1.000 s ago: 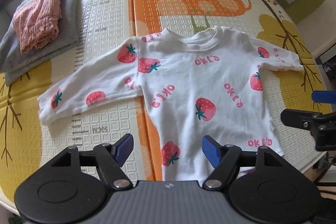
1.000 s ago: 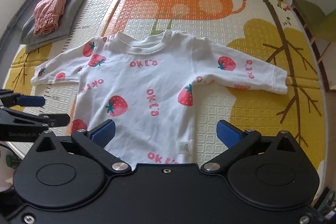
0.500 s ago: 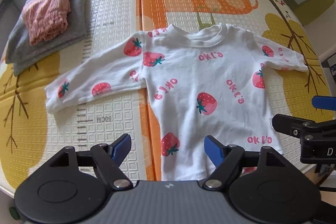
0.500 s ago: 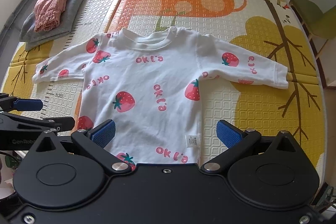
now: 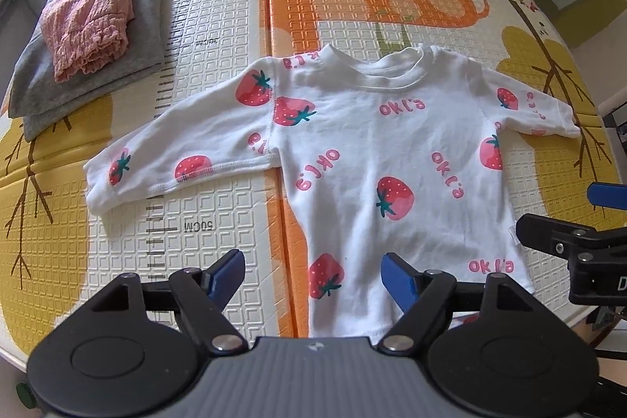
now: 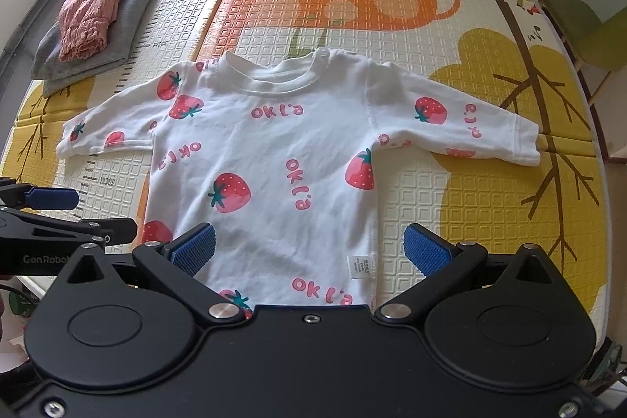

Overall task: Fold clothes
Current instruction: 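Lift both grippers above the flat shirt, then grasp the strawberry sleeve cuff with the right gripper while the left gripper moves to the shoulder, then hold the sleeve cuff with the right gripper while the left gripper pins the shoulder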

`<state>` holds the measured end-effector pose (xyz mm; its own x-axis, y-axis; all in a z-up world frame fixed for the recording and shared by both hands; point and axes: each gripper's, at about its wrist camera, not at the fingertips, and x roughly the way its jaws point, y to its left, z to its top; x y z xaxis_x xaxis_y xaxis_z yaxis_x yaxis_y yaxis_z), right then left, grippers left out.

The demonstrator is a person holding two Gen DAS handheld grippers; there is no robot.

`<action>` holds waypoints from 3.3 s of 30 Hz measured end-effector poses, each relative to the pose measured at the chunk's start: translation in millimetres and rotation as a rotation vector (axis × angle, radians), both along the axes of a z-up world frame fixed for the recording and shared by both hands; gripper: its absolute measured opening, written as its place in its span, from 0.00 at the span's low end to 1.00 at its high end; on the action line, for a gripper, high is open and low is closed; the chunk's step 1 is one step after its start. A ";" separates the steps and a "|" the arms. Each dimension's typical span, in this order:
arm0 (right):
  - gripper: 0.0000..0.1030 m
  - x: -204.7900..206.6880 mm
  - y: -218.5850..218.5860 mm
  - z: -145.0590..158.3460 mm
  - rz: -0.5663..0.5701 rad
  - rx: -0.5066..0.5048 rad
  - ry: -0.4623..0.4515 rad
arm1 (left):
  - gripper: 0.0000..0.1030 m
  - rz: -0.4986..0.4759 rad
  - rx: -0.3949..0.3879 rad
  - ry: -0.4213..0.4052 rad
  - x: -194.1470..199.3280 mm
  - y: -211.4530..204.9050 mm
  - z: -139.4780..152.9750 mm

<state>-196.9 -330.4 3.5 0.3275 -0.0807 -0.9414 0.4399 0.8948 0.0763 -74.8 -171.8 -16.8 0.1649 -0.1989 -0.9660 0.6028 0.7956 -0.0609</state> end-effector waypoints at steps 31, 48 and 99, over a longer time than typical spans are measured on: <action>0.88 -44.0 -146.2 -13.7 -0.342 -0.039 -0.114 | 0.76 -0.230 -0.173 -0.058 -1.3 -85.7 3.0; 0.71 -72.2 -244.6 -80.2 -0.502 0.062 -0.124 | 0.76 -0.311 -0.215 -0.020 -22.8 -102.8 -2.0; 0.07 -56.7 -244.2 -47.1 -0.514 0.180 -0.326 | 0.11 -0.362 -0.437 -0.049 -14.4 -145.0 -57.1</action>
<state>-253.6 -574.6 -43.6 0.5614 -0.1537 -0.8132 0.7386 0.5363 0.4085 -89.2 -316.8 -73.9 0.0546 -0.6308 -0.7741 0.8425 0.4452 -0.3034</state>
